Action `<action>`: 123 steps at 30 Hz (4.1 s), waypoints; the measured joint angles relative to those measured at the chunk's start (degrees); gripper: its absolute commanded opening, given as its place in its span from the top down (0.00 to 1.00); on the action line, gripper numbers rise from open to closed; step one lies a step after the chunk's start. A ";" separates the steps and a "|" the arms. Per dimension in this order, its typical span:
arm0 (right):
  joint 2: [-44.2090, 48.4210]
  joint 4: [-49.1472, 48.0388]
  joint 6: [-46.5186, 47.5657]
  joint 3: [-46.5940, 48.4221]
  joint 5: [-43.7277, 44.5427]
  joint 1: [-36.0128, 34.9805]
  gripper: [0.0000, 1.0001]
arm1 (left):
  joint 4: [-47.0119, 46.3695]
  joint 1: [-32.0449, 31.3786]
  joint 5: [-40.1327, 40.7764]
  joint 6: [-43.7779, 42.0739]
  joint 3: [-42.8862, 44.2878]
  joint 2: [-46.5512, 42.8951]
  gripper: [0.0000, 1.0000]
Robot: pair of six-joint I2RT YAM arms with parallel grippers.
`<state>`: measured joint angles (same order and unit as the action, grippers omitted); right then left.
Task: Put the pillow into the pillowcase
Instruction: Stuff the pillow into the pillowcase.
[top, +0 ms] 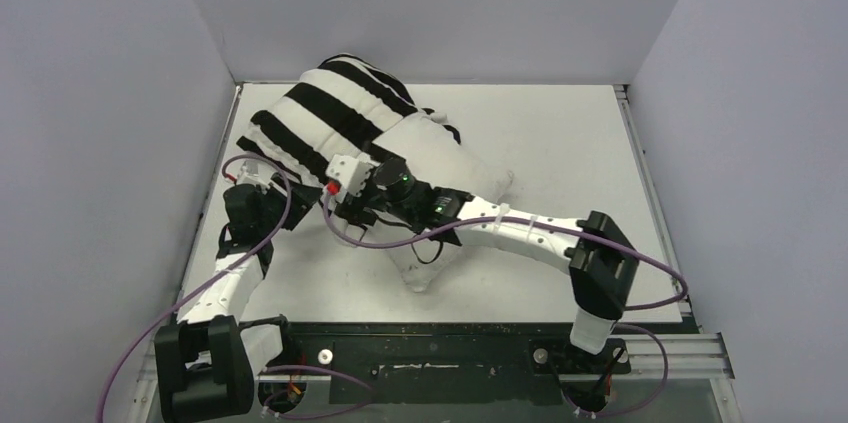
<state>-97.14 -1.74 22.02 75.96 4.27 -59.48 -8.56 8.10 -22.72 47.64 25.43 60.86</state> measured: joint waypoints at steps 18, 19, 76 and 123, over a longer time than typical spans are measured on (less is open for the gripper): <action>-27.91 0.70 11.13 15.69 12.96 -3.30 1.00 | -9.03 -1.33 6.71 7.17 -10.36 1.49 0.55; -27.67 0.13 10.47 15.58 12.33 -2.99 1.00 | -9.99 -2.19 7.39 6.40 -10.32 2.01 0.55; -32.76 -45.31 -51.39 9.31 -6.21 11.98 1.00 | -8.57 -13.49 25.57 -1.92 2.47 12.20 0.31; -29.86 -56.54 -46.99 -1.01 -11.80 7.34 0.38 | 14.10 -54.80 50.82 6.86 -3.76 -12.98 0.69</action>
<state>-127.00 -58.28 -24.97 74.96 -7.53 -52.14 5.54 -46.70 28.10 54.50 21.67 47.88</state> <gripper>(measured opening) 0.369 0.177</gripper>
